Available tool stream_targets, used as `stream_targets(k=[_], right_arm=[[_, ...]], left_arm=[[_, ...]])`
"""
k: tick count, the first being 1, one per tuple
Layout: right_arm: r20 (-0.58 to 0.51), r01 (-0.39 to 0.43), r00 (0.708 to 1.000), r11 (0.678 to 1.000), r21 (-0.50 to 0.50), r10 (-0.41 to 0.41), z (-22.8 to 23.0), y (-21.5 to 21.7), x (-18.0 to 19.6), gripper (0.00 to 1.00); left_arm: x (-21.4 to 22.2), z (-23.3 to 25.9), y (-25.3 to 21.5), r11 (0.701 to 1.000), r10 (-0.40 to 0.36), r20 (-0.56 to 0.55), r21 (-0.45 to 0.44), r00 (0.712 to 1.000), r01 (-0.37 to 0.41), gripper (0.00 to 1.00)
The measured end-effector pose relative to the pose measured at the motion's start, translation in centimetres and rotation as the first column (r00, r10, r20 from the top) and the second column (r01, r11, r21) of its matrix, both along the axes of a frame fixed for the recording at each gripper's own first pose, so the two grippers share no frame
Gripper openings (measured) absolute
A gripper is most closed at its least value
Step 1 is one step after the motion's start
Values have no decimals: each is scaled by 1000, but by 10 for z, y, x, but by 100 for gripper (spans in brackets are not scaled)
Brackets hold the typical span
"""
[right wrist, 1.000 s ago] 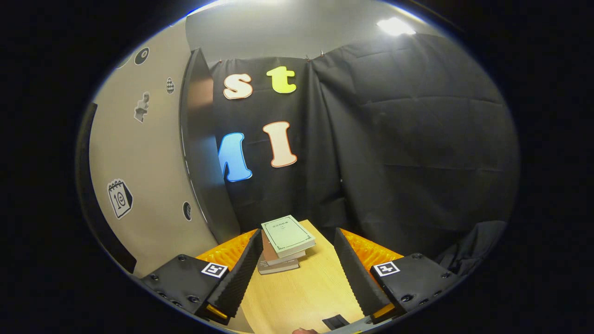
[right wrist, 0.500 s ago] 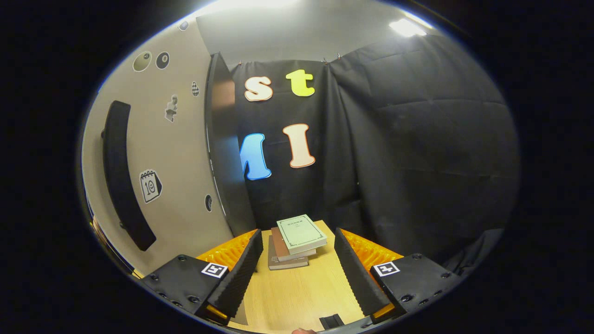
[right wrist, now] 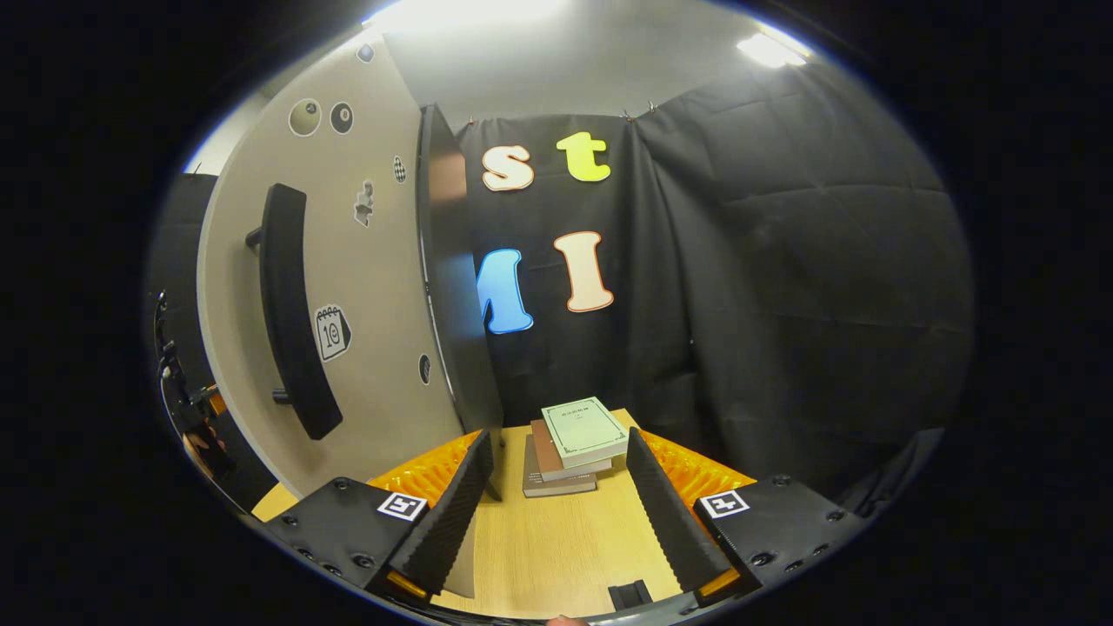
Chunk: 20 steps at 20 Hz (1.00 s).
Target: Open the cabinet door with the right hand, grasp the bottle in the cabinet with the left hand and place it on the coaster, then close the cabinet door with the right hand.
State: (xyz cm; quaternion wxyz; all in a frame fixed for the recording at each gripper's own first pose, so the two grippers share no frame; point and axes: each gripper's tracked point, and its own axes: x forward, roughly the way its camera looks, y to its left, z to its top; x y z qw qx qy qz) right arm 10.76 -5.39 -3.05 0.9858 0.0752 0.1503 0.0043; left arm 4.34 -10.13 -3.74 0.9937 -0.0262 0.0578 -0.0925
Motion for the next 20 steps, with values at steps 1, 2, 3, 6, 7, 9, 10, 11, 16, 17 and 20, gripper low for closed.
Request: stream_targets(k=[1,2,3,6,7,9,10,11,16,17,20], right_arm=[[3,0,1000,1000,-4,0,1,0,-1,98],[4,-3,1000,1000,-7,3,1,1,-3,93],[6,-5,1000,1000,-8,5,2,2,-4,98],[15,-14,1000,1000,-7,14,4,8,-7,98],[18,-16,1000,1000,-9,16,5,9,-7,98],[18,-22,1000,1000,-13,22,4,11,-6,98],[18,-25,1000,1000,-16,25,3,13,-5,98],[18,-27,999,999,-17,27,3,14,-4,98],[-9,-44,999,999,-13,44,-4,19,0,98],[-13,-48,999,999,-18,47,-5,19,1,93],[-19,-51,999,998,-41,50,-8,17,2,92]], left_arm=[[-8,-7,4,1000,5,-2,4,1000,-5,73],[-16,-15,9,1000,9,-4,9,1000,-9,73],[-23,-22,13,1000,12,-7,14,1000,-12,73],[-45,-51,23,1000,19,-27,21,999,-19,73],[-52,-62,25,1000,20,-36,19,999,-19,73],[-66,-84,30,1000,26,-53,14,998,-26,73],[-71,-94,32,1000,29,-58,12,998,-29,73],[-76,-104,32,1000,29,-65,11,997,-28,73],[-90,-143,34,999,32,-62,6,998,-32,76],[-92,-152,34,999,35,-71,6,997,-35,76],[-92,-181,33,999,49,-94,19,994,-47,73]])
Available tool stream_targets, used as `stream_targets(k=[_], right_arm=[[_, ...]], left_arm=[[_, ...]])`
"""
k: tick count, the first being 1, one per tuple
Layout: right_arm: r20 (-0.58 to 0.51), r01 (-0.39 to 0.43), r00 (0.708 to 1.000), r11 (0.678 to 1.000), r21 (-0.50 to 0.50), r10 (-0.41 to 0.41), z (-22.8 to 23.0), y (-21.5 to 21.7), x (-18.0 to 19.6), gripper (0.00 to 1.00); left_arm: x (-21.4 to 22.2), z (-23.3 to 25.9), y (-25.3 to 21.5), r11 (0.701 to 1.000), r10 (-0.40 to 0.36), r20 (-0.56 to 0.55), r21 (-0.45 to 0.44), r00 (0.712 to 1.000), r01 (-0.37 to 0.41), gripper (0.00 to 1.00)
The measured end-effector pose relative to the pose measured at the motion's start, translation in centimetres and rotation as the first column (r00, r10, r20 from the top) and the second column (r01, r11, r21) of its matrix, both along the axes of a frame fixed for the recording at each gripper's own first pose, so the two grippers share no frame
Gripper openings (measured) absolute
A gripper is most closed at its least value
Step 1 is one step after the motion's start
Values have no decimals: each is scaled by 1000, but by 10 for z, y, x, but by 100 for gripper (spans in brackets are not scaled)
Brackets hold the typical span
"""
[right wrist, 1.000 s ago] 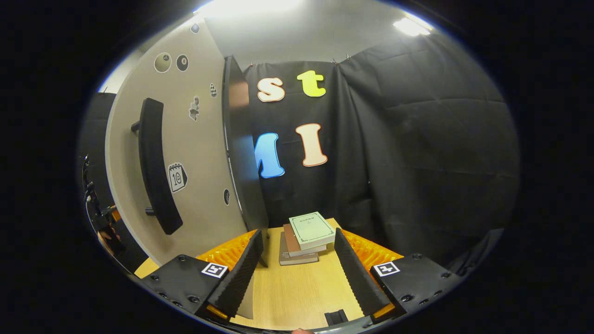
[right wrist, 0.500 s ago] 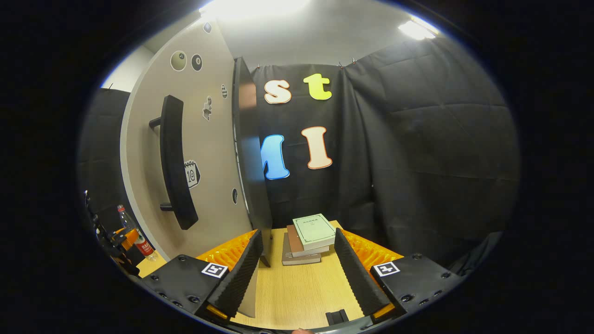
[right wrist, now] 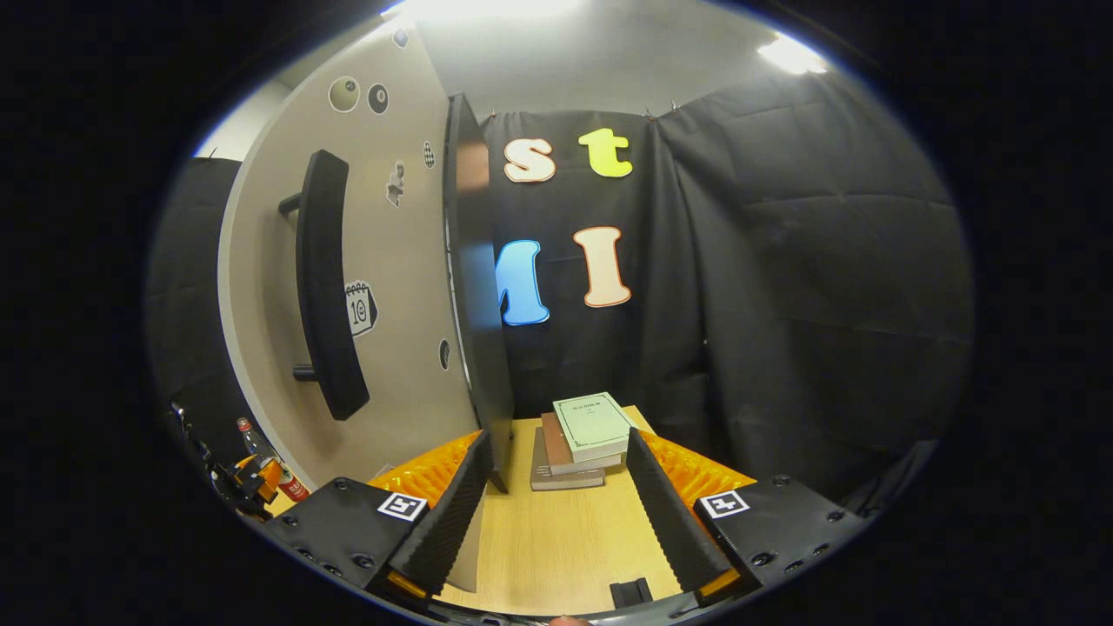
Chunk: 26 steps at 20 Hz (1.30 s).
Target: Open the cabinet door with the right hand, grasp the bottle in the cabinet with the left hand and place it on the coaster, then close the cabinet door with the right hand.
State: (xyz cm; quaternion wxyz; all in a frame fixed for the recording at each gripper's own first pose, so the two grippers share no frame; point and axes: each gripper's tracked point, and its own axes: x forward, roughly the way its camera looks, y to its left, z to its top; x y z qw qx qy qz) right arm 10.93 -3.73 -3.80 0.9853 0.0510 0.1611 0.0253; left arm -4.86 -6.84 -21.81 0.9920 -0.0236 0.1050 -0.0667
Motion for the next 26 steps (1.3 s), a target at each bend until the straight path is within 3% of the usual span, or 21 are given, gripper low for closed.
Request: stream_targets(k=[1,2,5,6,11,13,14,16,20,21,22,25,26], right_arm=[[-4,4,1000,1000,-5,-4,-2,-2,0,98],[-8,9,1000,1000,-6,-9,-4,-4,0,92],[-26,24,999,1000,0,-24,-10,-8,1,92],[-31,27,999,1000,-1,-27,-11,-7,1,98],[-62,11,998,999,-50,-14,-21,-1,2,98],[-34,20,999,995,-97,-23,-16,-4,3,93],[-14,26,1000,993,-117,-28,-12,-5,4,98],[9,26,1000,991,-133,-25,-10,0,6,98],[10,19,1000,992,-126,-18,-10,6,12,99],[5,19,1000,992,-123,-19,-10,6,14,95],[1,19,1000,993,-116,-19,-11,7,15,100],[-7,21,1000,994,-105,-22,-14,9,19,100],[-8,19,1000,994,-104,-20,-14,9,19,99]], left_arm=[[-1,-8,-1,1000,1,-4,2,1000,-1,76],[-4,-15,-3,1000,-1,-8,5,1000,1,73],[-11,-38,-9,1000,-13,-22,28,1000,13,76],[-13,-45,-10,999,-13,-23,42,1000,14,76],[-15,-70,-12,998,1,-23,55,1000,0,76],[-17,-81,-10,998,16,-29,61,999,-14,73],[-19,-85,-10,998,20,-32,64,999,-18,76],[-21,-90,-10,997,25,-34,70,999,-23,73],[-24,-100,-8,996,37,-49,83,998,-33,76],[-24,-97,-8,996,43,-37,80,998,-40,77],[-27,-99,-6,996,48,-42,82,998,-45,74],[-30,-96,-8,995,52,-55,84,997,-47,74],[-31,-98,-10,994,54,-67,94,996,-48,78]])
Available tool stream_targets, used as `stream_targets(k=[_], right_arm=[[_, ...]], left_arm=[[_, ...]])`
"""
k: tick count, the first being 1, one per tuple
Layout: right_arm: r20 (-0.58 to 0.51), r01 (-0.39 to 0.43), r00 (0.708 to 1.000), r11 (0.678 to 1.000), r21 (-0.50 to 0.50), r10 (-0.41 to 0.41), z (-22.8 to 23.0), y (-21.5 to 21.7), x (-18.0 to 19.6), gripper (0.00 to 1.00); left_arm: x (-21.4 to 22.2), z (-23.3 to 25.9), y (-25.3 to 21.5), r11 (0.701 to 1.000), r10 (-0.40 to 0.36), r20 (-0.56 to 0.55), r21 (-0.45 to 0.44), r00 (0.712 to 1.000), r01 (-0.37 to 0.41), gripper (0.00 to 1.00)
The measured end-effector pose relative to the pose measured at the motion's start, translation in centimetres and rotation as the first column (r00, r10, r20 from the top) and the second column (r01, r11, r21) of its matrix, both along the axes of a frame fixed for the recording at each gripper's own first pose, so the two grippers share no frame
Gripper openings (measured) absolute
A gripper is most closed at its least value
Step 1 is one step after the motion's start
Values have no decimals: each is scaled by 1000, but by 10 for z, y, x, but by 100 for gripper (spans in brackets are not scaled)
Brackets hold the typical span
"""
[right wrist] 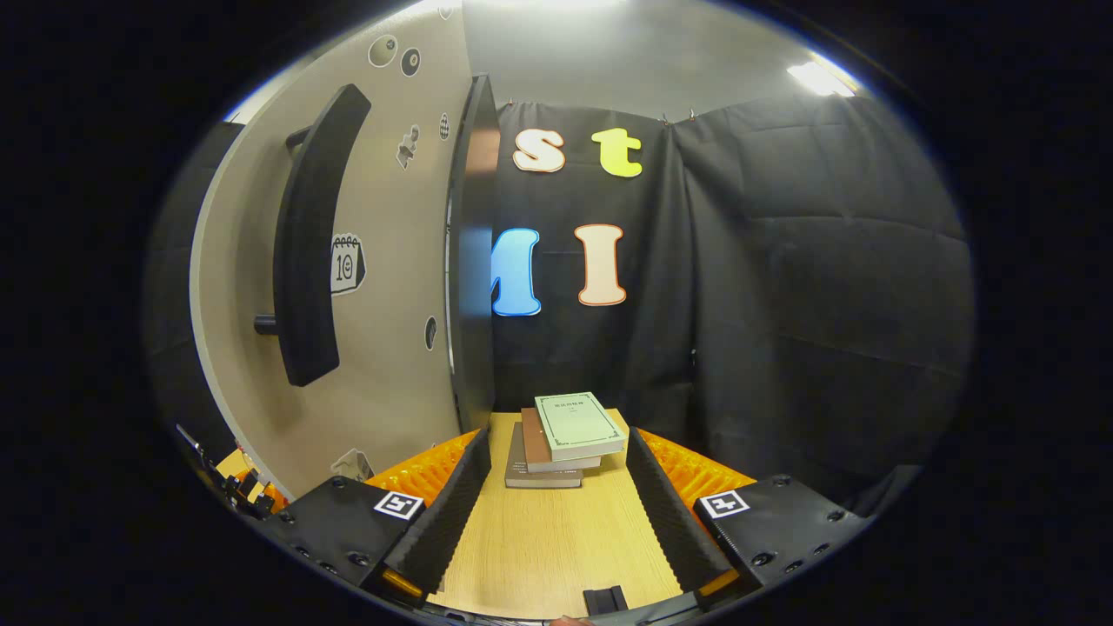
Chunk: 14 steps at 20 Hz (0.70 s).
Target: Open the cabinet door with the right hand, grasp the bottle in the cabinet with the left hand and place it on the coaster, then close the cabinet door with the right hand.
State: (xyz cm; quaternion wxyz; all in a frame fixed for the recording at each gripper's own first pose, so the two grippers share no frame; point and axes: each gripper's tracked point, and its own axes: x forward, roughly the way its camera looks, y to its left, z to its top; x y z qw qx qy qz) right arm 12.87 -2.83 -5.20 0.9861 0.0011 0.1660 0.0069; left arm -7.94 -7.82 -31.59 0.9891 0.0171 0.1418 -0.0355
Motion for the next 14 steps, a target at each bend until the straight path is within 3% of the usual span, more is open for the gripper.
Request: stream_targets(k=[8,14], right_arm=[[19,-28,999,999,36,27,3,7,8,99],[47,-12,999,988,157,5,19,-5,11,99]], left_arm=[[-7,37,0,1000,16,-22,6,1000,-16,77],[-7,116,0,999,36,28,-16,999,-35,80]])
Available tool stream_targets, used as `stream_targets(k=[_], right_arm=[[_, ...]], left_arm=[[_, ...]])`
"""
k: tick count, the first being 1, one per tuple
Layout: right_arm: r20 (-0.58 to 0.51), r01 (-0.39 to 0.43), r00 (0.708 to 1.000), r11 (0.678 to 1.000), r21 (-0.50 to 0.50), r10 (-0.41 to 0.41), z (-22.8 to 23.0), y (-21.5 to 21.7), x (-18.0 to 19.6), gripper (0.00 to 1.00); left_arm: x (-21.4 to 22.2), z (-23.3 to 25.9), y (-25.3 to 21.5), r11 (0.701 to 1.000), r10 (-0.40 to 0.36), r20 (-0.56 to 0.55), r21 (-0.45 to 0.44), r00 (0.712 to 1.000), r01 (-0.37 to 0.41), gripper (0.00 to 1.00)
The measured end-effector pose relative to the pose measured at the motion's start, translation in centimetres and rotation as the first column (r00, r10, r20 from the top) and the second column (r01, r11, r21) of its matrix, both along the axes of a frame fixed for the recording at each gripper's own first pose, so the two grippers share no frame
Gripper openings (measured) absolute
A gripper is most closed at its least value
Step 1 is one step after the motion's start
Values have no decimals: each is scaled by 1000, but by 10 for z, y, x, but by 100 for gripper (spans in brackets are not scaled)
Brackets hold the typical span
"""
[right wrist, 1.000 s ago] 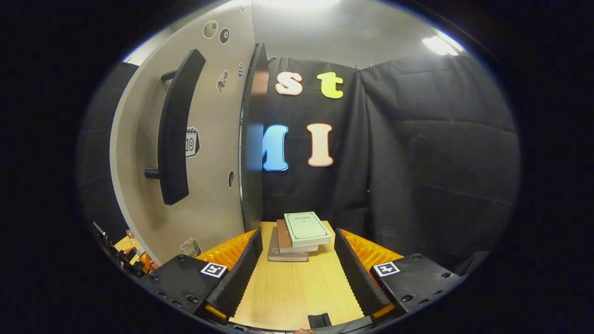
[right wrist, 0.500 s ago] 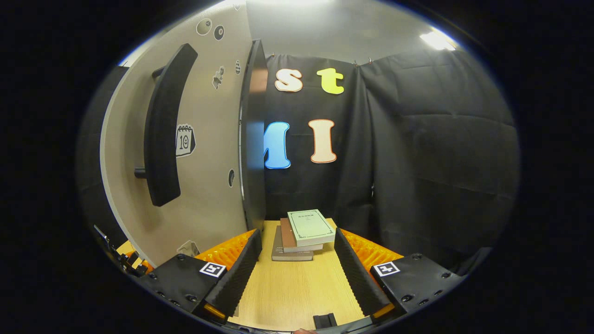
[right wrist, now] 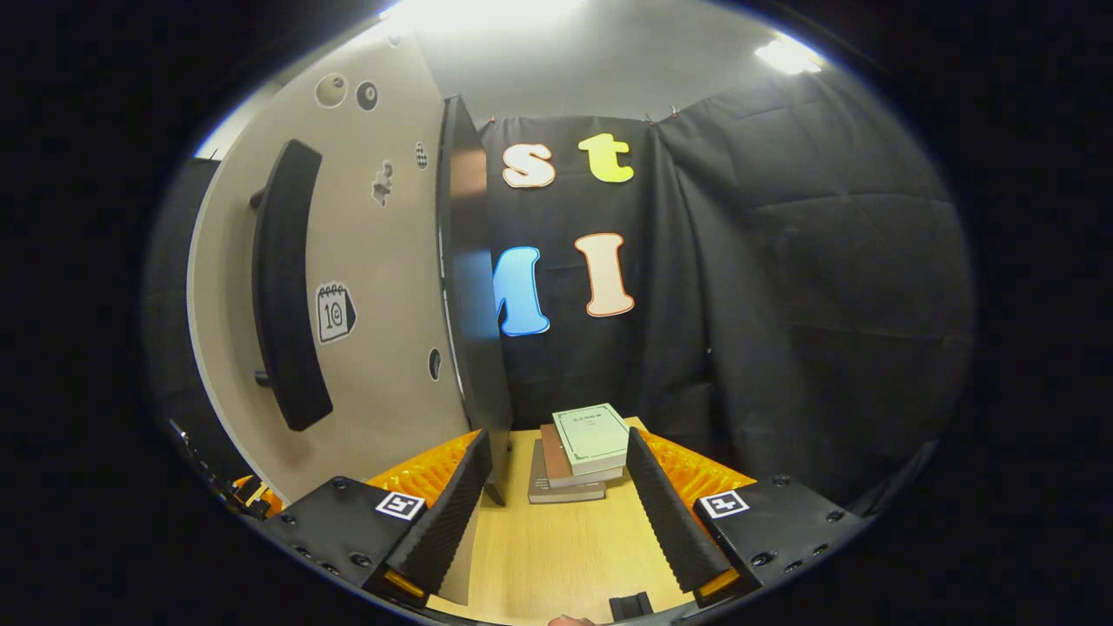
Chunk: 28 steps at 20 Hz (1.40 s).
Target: Open the cabinet door with the right hand, grasp the bottle in the cabinet with the left hand and place it on the coaster, then close the cabinet door with the right hand.
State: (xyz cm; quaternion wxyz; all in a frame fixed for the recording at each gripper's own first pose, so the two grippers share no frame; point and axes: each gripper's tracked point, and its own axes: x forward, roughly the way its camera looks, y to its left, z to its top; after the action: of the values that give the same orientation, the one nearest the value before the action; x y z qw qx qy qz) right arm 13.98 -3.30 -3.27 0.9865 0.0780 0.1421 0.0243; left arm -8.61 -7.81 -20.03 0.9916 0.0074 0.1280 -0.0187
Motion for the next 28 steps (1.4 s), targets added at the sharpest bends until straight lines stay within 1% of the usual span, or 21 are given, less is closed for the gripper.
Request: stream_targets(k=[1,2,3,5,6,7,9,12,14,15,17,20,22,23,24,26,27,28], right_arm=[[2,-2,1000,1000,30,2,4,0,1,98],[3,-4,1000,999,52,4,7,-1,3,98],[6,-8,1000,998,65,8,10,-2,3,98],[18,-10,1000,998,62,9,19,-8,3,98],[23,-20,1000,998,61,18,24,-7,4,98],[25,-38,999,997,65,36,28,-3,4,98],[39,-67,997,996,61,64,40,2,3,98],[52,-81,995,997,16,80,52,8,3,98],[55,-77,995,997,-9,77,59,14,-1,98],[60,-78,995,997,-15,79,63,20,-3,92],[73,-78,994,997,-20,79,71,32,-7,92],[99,-5,995,998,-68,12,82,30,-14,92],[116,38,993,996,-81,-28,86,34,-20,91],[111,53,993,995,-85,-43,83,37,-22,96],[110,64,992,995,-80,-55,84,41,-24,92],[102,76,992,995,-67,-69,83,50,-26,92],[96,79,993,995,-60,-73,81,54,-28,96],[93,83,993,995,-55,-77,81,58,-29,96]], left_arm=[[-1,16,1,1000,9,7,-10,1000,-9,77],[-1,33,4,1000,18,14,-13,1000,-18,80],[0,51,6,1000,24,30,-13,999,-23,80],[2,93,12,1000,29,86,-15,996,-28,80],[4,112,15,999,28,113,-19,993,-26,77],[5,129,18,999,29,139,-18,990,-26,77],[8,151,28,999,34,167,-1,985,-34,77],[9,174,41,998,38,196,39,980,-47,77],[12,180,43,999,16,207,45,978,-26,77],[13,181,47,999,8,208,46,978,-18,77],[16,180,55,999,-1,207,43,978,-8,77],[23,172,74,999,2,191,36,982,-9,77],[27,167,88,999,3,179,33,984,-9,77],[29,163,94,1000,3,174,26,985,-7,77],[32,161,99,1000,1,169,18,986,-4,77],[38,157,108,1000,-2,158,13,987,0,77],[40,155,115,1000,0,153,15,988,-3,77],[43,154,119,1000,4,146,16,989,-6,77]])
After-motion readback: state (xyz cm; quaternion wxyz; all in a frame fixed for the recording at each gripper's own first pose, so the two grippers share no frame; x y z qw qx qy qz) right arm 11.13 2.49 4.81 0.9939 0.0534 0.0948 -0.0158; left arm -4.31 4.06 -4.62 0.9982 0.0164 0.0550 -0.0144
